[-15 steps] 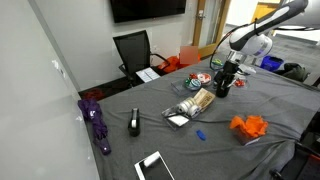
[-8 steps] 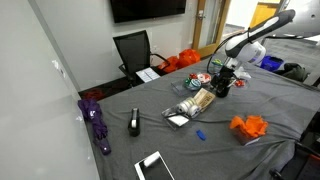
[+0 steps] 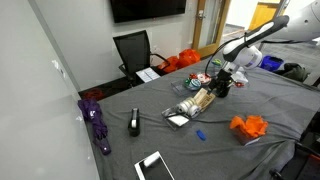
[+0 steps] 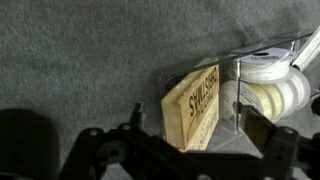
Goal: Put one wooden box from the clear container on the table.
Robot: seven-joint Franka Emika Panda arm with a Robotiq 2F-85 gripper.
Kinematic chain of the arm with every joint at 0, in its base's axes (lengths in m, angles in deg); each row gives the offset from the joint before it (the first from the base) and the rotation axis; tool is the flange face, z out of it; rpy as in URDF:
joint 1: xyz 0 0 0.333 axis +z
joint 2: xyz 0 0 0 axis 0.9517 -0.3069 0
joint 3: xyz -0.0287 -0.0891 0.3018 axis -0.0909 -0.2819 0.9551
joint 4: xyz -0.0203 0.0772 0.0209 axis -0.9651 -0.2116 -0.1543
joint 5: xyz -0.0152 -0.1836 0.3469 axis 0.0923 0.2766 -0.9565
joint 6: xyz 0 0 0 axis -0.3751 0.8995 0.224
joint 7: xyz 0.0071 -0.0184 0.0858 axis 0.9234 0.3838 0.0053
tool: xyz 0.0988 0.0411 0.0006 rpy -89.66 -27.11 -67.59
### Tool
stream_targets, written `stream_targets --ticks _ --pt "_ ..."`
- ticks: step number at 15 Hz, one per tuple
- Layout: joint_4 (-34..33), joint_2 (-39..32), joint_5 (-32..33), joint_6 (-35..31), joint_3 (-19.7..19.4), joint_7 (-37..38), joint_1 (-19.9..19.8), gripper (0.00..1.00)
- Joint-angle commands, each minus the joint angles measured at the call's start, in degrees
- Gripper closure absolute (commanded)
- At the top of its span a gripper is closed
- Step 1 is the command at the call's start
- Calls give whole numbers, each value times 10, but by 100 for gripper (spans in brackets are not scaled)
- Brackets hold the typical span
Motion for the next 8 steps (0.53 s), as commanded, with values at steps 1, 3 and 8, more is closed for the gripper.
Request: stream_targets --ticks 1,3,8 --pt "-15 -23 -13 -24 18 -11 -16 0" --pt "-20 -31 -10 -34 21 -9 -16 0" --pt "-25 -42 -9 -42 30 -8 -22 41"
